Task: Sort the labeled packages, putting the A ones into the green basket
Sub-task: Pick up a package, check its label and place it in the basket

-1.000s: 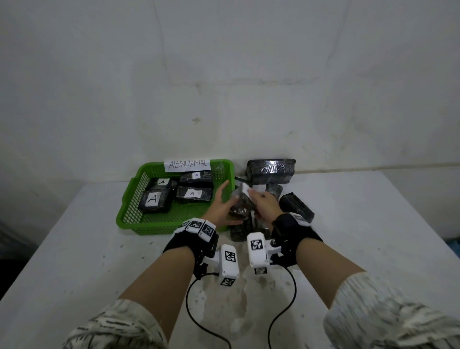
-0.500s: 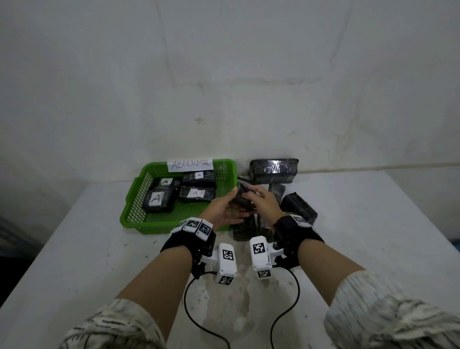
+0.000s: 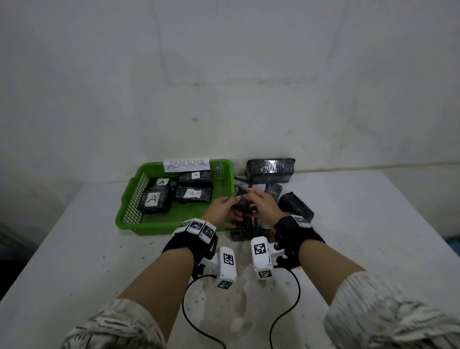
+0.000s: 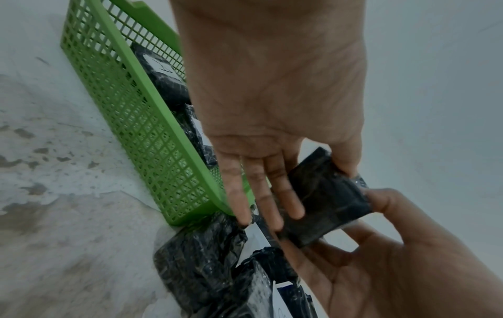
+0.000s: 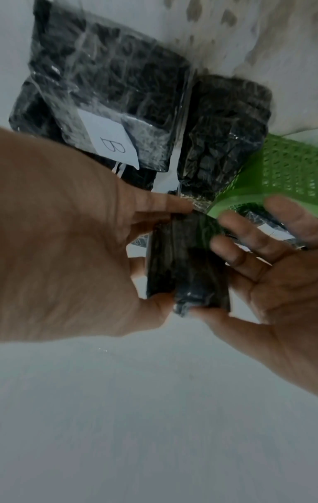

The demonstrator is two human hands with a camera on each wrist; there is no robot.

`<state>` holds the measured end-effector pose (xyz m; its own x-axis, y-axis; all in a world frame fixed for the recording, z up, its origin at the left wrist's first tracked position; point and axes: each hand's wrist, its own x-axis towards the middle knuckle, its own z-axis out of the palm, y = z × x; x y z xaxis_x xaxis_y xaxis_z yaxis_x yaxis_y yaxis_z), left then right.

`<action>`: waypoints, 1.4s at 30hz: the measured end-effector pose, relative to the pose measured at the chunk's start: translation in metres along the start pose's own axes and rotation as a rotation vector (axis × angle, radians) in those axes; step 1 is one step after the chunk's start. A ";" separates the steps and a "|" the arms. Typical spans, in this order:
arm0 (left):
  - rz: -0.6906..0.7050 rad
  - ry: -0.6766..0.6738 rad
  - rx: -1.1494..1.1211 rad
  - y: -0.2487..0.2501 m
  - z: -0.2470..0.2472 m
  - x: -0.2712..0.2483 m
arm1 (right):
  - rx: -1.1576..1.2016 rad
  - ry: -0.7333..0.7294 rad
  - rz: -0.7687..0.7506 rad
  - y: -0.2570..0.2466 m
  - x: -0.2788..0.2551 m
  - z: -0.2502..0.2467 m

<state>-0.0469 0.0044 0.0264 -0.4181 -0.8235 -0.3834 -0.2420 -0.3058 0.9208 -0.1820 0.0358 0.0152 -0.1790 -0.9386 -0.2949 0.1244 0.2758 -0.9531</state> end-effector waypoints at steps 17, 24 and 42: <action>0.098 0.015 -0.030 -0.003 -0.006 -0.003 | -0.267 0.043 0.195 -0.001 -0.007 -0.003; 0.126 0.130 0.010 -0.002 -0.010 0.005 | -0.216 -0.121 0.138 -0.003 -0.011 0.007; 0.139 0.306 0.113 -0.006 -0.009 0.007 | -0.331 -0.102 -0.172 0.002 -0.004 0.009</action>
<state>-0.0405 -0.0035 0.0193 -0.1766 -0.9636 -0.2006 -0.3036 -0.1405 0.9424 -0.1723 0.0383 0.0151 -0.0695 -0.9883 -0.1361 -0.2239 0.1484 -0.9633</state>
